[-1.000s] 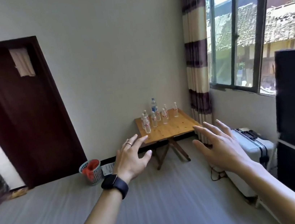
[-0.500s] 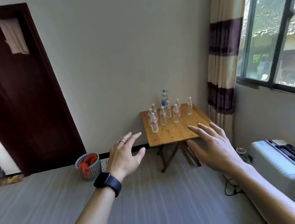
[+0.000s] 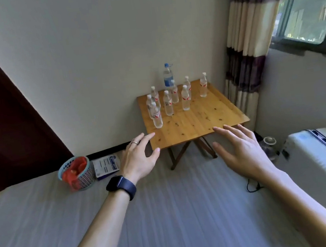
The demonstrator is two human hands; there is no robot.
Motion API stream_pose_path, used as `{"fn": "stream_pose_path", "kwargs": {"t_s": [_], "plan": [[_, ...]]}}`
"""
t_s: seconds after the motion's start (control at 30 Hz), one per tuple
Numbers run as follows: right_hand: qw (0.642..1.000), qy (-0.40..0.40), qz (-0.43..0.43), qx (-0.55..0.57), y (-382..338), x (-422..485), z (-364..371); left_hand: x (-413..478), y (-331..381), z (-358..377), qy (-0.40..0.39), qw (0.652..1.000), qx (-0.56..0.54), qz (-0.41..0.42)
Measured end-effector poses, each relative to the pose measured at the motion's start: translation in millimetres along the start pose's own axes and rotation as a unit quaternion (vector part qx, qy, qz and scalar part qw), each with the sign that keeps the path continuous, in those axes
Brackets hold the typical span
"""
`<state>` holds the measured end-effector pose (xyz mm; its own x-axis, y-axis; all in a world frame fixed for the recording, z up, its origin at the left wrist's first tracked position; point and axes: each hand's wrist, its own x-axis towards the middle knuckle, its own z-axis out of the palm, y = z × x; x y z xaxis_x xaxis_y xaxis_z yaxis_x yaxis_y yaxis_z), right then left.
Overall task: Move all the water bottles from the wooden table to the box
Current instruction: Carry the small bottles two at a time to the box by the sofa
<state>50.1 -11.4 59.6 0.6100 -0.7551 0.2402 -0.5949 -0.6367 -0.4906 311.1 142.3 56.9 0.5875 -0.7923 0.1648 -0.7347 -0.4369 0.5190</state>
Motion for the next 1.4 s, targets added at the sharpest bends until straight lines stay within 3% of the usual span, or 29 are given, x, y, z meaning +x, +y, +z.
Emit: {"fn": "stream_pose_path", "kwargs": {"t_s": [0.53,0.87,1.2,1.4], "plan": [[0.992,-0.114,-0.031,0.051,68,325,113,268,-61,99,-0.007,0.992,-0.041,-0.116],[0.986,-0.156,0.012,0.053,87,476,198,431,-120,152,-0.042,0.984,-0.113,-0.133],[0.975,-0.217,0.038,0.033,108,620,268,565,-151,212,-0.079,0.952,-0.191,-0.224],[0.963,-0.26,0.02,0.062,121,703,324,603,-165,250,-0.054,0.92,-0.223,-0.318]]}}
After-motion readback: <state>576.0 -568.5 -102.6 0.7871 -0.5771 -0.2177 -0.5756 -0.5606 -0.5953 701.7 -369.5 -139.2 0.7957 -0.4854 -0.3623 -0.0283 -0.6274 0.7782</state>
